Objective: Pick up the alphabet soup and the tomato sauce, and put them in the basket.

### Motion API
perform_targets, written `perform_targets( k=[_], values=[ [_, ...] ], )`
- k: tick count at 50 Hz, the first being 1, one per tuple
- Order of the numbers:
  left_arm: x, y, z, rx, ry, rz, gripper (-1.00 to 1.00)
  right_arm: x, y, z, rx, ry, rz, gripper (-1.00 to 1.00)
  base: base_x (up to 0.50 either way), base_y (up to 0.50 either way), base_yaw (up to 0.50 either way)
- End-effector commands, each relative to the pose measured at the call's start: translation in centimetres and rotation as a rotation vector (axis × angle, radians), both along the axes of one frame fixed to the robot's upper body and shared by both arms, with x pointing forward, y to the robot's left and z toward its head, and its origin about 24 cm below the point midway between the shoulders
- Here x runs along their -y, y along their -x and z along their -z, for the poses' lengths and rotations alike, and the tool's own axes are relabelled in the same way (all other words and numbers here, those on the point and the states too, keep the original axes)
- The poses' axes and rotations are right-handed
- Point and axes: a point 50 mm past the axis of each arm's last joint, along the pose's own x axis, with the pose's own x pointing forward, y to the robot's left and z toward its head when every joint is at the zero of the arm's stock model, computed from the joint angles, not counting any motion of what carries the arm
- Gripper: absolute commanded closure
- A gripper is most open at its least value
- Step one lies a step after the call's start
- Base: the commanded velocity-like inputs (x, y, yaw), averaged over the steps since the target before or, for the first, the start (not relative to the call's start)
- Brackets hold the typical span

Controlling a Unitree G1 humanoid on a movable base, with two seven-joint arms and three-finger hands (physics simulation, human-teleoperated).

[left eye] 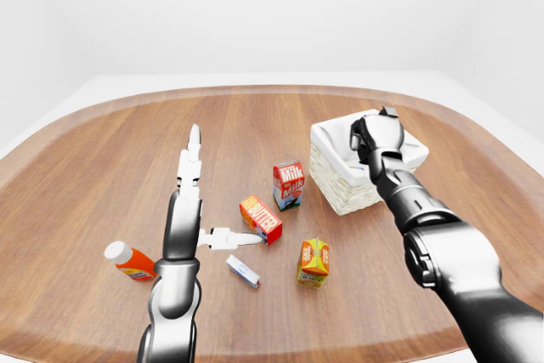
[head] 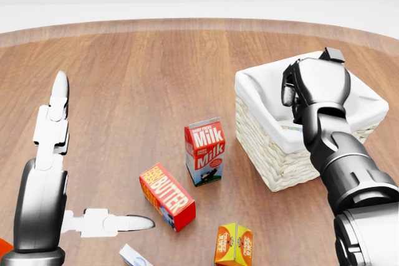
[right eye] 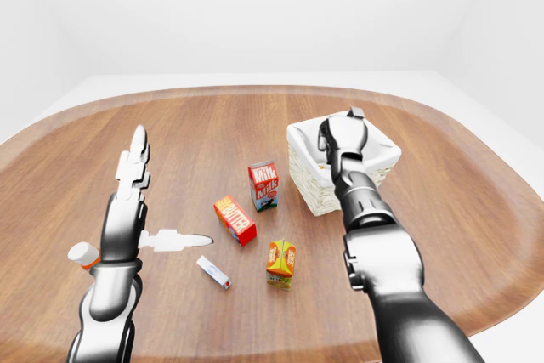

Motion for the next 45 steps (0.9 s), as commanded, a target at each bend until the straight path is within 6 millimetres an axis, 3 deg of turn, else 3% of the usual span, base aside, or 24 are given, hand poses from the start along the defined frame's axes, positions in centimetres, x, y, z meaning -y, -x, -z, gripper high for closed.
perform_targets(
  k=[1,8,11,12,38,45],
  values=[
    [-0.03,0.07,-0.06,0.003,-0.004,-0.003,-1.00,-0.05,-0.23,-0.99,0.041,-0.019,-0.002,1.00,0.00,0.00,0.00],
    [-0.03,0.07,-0.06,0.003,-0.004,-0.003,-1.00,-0.10,-0.32,-1.27,0.048,-0.017,-0.001,1.00,0.00,0.00,0.00],
    [-0.03,0.07,-0.06,0.003,-0.004,-0.004,-1.00,-0.13,-0.27,-1.08,0.042,-0.018,0.000,-0.60,0.00,0.00,0.00],
    [-0.03,0.07,-0.06,0.003,-0.003,-0.004,-1.00,-0.14,-0.27,-1.06,0.041,-0.018,0.000,-1.00,0.00,0.00,0.00],
    [-0.03,0.07,-0.06,0.003,-0.003,-0.004,-1.00,-0.15,-0.24,-0.95,0.038,-0.014,0.000,-1.00,0.00,0.00,0.00],
    [-0.03,0.07,-0.06,0.003,-0.003,-0.003,-1.00,0.00,-0.44,-1.81,0.061,-0.015,0.003,-1.00,0.00,0.00,0.00]
  ],
)
